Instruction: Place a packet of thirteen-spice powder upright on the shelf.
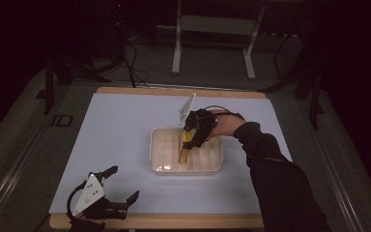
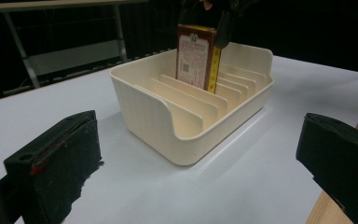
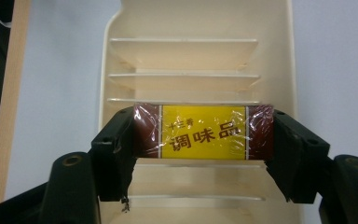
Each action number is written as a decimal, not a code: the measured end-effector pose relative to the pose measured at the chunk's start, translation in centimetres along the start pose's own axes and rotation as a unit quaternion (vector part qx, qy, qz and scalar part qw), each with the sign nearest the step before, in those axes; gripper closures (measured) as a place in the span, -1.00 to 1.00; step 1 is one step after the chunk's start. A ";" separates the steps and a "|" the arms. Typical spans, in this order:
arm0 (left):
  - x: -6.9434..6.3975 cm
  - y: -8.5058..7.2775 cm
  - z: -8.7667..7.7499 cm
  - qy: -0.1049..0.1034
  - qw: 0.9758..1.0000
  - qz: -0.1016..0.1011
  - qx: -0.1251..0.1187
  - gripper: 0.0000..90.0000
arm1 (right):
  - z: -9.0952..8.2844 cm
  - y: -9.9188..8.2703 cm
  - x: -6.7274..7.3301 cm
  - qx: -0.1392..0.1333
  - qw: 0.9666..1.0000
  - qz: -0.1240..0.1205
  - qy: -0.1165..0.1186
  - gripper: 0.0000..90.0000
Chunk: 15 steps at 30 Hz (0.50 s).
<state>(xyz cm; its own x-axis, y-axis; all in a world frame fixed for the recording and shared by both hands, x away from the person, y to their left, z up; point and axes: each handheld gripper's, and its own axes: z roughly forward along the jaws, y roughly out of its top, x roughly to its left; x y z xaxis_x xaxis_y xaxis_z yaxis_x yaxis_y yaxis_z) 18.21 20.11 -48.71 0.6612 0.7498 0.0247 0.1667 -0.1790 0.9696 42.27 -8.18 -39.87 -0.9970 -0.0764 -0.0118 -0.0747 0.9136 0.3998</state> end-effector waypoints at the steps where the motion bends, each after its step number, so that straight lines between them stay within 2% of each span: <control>1: 0.0 0.0 0.0 0.000 1.000 0.000 0.000 -1.00 | 0.2 0.0 0.0 -0.001 1.000 0.002 0.000 -0.29; 5: 0.0 0.0 0.0 -0.001 1.000 0.000 0.000 -1.00 | 1.0 -0.3 0.0 -0.004 1.000 0.002 0.003 -0.29; 6: 0.0 0.0 0.0 -0.001 1.000 0.000 0.000 -1.00 | 1.1 -0.4 0.0 -0.014 1.000 0.002 0.003 -0.29; 9: 0.0 0.0 0.0 -0.001 1.000 0.000 0.000 -1.00 | 1.1 -0.5 -0.2 -0.021 1.000 0.006 0.006 -0.29; 13: 0.0 0.0 0.1 -0.001 1.000 0.001 0.001 -1.00 | 1.1 -0.3 -0.1 -0.012 1.000 0.005 0.004 -0.30; 15: 0.0 0.0 0.1 -0.001 1.000 0.001 0.001 -1.00 | 1.0 -0.3 -0.1 -0.010 1.000 0.012 0.004 -0.31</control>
<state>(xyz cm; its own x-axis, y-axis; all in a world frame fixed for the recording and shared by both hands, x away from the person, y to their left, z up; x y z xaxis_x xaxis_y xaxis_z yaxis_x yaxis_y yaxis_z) 18.30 20.08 -48.73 0.6630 0.7482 0.0261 0.1662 -0.1811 0.9693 42.33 -8.05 -40.94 -0.9983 -0.0574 0.0055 -0.0498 0.9068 0.4185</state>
